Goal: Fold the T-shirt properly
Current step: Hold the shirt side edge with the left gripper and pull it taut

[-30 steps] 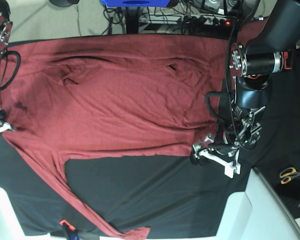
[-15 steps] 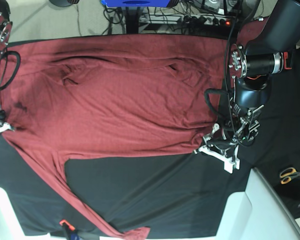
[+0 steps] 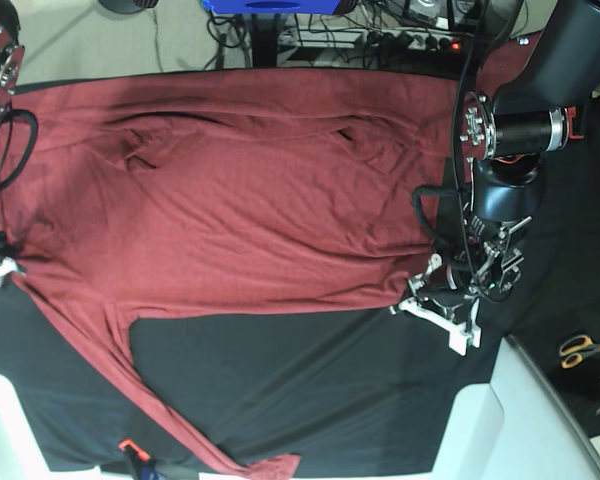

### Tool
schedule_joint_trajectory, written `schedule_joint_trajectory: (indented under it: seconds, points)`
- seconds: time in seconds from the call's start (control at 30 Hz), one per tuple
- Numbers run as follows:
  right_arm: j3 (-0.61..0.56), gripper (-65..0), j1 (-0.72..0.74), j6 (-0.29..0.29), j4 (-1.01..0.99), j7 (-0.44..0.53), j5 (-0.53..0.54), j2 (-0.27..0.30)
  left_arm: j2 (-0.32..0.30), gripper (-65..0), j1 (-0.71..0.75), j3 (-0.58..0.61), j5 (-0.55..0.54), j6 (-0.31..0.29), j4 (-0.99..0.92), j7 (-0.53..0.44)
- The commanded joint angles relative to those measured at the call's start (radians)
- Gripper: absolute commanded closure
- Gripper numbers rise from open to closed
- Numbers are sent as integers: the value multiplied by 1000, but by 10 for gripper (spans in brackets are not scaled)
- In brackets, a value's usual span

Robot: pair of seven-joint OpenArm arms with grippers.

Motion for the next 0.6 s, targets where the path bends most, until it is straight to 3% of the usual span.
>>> schedule_joint_trajectory:
  seconds: [0.0,0.13,0.37,0.57]
  points:
    - [3,-342,18,0,18,18,5,23,-6,0,-30,0,-6,-4,21,-15]
    - [4,-495,42,0,7,18,5,25,-6,0,-30,0,-6,-4,18,-15]
    - [3,-500,224,3,-308,27,5,65,-12,0,-27,0,-6,-4,18,-13]
    - [-3,-495,237,6,-414,84,5,63,-26,0,-17,1,-6,-4,20,-13]
